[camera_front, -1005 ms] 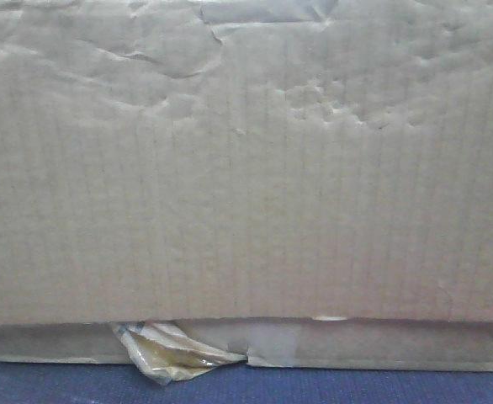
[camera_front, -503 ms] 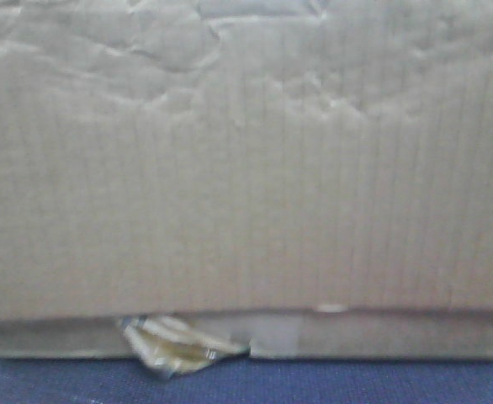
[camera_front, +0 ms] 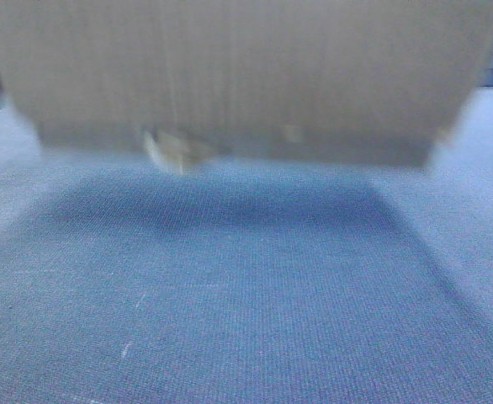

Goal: Stack two boxes on right shelf middle
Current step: 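Lift the box stack with both grippers off the workbench, then back away from the workbench holding the boxes with both grippers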

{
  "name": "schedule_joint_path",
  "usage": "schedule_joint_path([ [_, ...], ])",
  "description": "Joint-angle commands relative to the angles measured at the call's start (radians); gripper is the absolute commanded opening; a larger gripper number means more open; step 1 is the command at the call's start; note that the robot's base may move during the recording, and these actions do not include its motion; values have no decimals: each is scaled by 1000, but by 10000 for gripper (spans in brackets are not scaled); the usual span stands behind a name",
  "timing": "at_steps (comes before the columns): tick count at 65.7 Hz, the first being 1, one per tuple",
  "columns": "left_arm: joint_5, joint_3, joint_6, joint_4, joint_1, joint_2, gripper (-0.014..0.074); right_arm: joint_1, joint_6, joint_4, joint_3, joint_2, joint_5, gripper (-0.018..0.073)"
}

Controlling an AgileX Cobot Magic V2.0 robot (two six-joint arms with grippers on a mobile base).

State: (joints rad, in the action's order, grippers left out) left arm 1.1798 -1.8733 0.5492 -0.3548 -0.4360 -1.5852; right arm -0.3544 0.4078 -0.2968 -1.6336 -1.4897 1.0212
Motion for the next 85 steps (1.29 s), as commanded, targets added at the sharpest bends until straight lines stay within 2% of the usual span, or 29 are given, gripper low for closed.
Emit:
schedule_joint_path([
  [1, -49, -58, 12, -72, 3, 18, -111, 2, 11, -97, -32, 15, -105, -154],
  [6, -53, -79, 12, -103, 3, 18, -111, 5, 109, -102, -59, 15, -156, -154],
  [9, -56, -84, 12, -133, 3, 18, -111, 8, 133, -105, -72, 15, -175, -154],
  [16, -62, -84, 12, -172, 3, 18, -111, 8, 133, -107, -91, 15, -201, -154],
  [36, -124, -84, 12, -172, 3, 18, -111, 8, 159, -118, -122, 15, -219, -154],
  [43, -136, -86, 83, -172, 3, 22, -111, 8, 159, -147, -122, 17, -223, -154],
  [51, -150, -86, 88, -182, 3, 20, -111, 8, 159, -186, -122, 17, -223, -154],
  [60, -150, -86, 39, -216, 3, 20, -111, 8, 159, -186, -122, 17, -223, -154],
  [72, -150, -86, -14, -216, 3, 20, -111, 8, 159, -186, -122, 17, -240, -154],
  [85, -150, -86, -22, -214, 3, 20, -111, 8, 159, -186, -122, 17, -247, -154],
])
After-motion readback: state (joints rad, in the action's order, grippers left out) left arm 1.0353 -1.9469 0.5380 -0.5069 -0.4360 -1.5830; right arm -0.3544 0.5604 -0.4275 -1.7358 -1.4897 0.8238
